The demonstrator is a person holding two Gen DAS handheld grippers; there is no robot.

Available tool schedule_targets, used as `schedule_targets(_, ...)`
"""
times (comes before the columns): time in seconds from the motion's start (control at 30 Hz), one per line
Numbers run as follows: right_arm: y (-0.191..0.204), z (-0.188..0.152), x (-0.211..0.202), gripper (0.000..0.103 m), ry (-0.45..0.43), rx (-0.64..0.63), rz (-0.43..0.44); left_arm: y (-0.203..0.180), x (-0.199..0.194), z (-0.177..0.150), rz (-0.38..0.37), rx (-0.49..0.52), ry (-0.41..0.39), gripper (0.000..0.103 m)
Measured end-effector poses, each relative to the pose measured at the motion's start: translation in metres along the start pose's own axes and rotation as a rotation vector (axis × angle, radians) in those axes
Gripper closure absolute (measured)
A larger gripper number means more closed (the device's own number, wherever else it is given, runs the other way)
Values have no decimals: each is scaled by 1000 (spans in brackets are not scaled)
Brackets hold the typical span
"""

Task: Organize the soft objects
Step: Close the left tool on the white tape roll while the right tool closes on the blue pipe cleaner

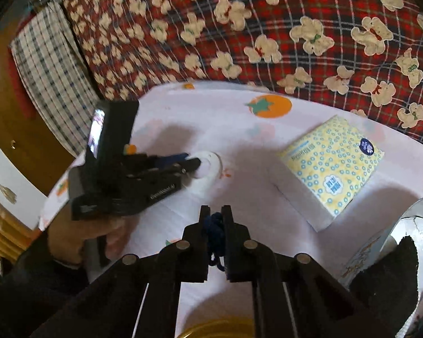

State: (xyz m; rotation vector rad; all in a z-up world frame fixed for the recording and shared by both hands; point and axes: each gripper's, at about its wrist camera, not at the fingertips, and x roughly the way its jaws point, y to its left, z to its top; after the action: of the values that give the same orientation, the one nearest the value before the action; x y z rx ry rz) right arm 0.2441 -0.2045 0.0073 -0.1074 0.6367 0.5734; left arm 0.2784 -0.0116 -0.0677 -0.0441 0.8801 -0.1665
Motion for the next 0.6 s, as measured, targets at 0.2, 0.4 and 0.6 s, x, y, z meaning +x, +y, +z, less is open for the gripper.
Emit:
schedule_targets(0.2,-2,4,-17,95,-114,-13,14,4,-4,-2,2,-17,-26,88)
schedule_targets(0.4,-2,1,-35,95,-209,-22,25,-11,-14,-3,42,44,-67,88)
schedule_targets(0.6,-5,0,-49,95,-302,-20,-4,-15,-27,-3,70,52,-142,88)
